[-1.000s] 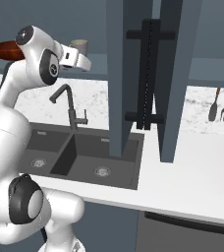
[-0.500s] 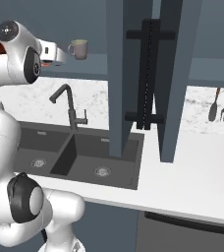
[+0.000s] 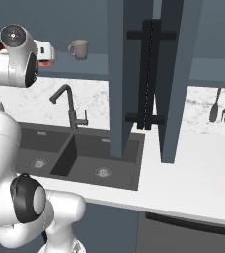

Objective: Gather all objects into one cabinet and sort the glasses and bowls to opposite sides.

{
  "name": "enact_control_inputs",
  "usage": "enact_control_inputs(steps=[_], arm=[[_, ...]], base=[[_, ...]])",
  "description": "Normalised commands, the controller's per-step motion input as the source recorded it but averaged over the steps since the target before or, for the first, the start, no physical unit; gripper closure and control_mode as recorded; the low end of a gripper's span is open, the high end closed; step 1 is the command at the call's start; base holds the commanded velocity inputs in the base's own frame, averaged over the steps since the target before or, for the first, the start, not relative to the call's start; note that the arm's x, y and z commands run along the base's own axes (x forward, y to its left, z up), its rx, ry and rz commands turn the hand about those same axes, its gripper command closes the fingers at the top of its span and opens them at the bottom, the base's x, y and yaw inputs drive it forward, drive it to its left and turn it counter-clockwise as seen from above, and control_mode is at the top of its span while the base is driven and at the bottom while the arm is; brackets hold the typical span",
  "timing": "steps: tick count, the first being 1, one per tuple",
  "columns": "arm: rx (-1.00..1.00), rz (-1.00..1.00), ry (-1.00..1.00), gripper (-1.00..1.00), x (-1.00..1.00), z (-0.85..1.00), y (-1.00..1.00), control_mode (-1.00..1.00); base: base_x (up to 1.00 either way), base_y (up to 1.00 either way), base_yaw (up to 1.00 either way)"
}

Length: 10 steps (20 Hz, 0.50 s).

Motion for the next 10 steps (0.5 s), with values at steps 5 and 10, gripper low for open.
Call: enact_control_inputs(steps=[5,10], arm=[[0.00,0.00,-0.04,-1.00,0.15,0.00,0.09,-1.00],[0.00,0.00,0.00,-1.00,0.35,0.00,0.00,-1.00]], base=[[0.00,0.00,0.00],[0.00,0.00,0.00]])
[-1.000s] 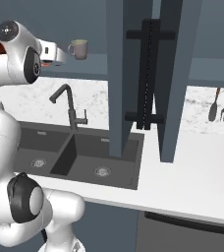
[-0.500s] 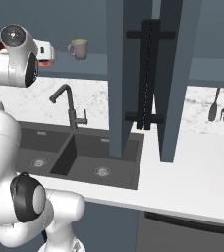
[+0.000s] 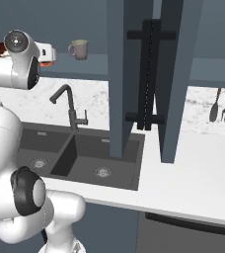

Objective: Gather all objects into one cabinet and sort the glasses and bowls to opposite sides.

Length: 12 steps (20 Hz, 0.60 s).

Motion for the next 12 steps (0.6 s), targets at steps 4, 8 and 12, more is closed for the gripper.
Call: enact_control_inputs(steps=[4,8,12], arm=[[0.00,0.00,0.01,-1.00,0.33,0.00,0.02,-1.00],[0.00,0.00,0.03,-1.00,0.22,0.00,0.08,-1.00],[0.00,0.00,0.00,-1.00,0.20,0.00,0.09,-1.00]], base=[[0.00,0.00,0.00],[0.00,0.00,0.00],[0.00,0.00,0.00]])
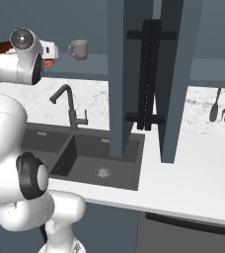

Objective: Gather all objects into one cabinet and sort the glasses and bowls to opposite sides.

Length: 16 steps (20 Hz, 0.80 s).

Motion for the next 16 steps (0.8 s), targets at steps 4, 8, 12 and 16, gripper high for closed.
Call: enact_control_inputs(steps=[4,8,12,16], arm=[[0.00,0.00,0.00,-1.00,0.19,0.00,0.11,-1.00],[0.00,0.00,0.02,-1.00,0.18,0.00,0.08,-1.00],[0.00,0.00,0.06,-1.00,0.17,-0.01,0.04,-1.00],[0.00,0.00,0.11,-1.00,0.12,0.00,0.00,-1.00]], base=[[0.00,0.00,0.00],[0.00,0.00,0.00],[0.00,0.00,0.00],[0.00,0.00,0.00]])
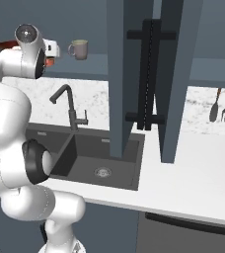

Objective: Gather all objects into one cabinet and sort the glasses and bowls to opposite sides.

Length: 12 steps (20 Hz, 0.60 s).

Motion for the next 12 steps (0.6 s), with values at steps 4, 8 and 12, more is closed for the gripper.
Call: enact_control_inputs(steps=[4,8,12], arm=[[0.00,0.00,0.11,-1.00,0.14,0.00,0.00,-1.00],[0.00,0.00,0.06,-1.00,0.27,-0.02,0.00,-1.00],[0.00,0.00,0.00,-1.00,0.22,-0.28,0.00,-1.00]], base=[[0.00,0.00,0.00],[0.00,0.00,0.00],[0.00,0.00,0.00]])
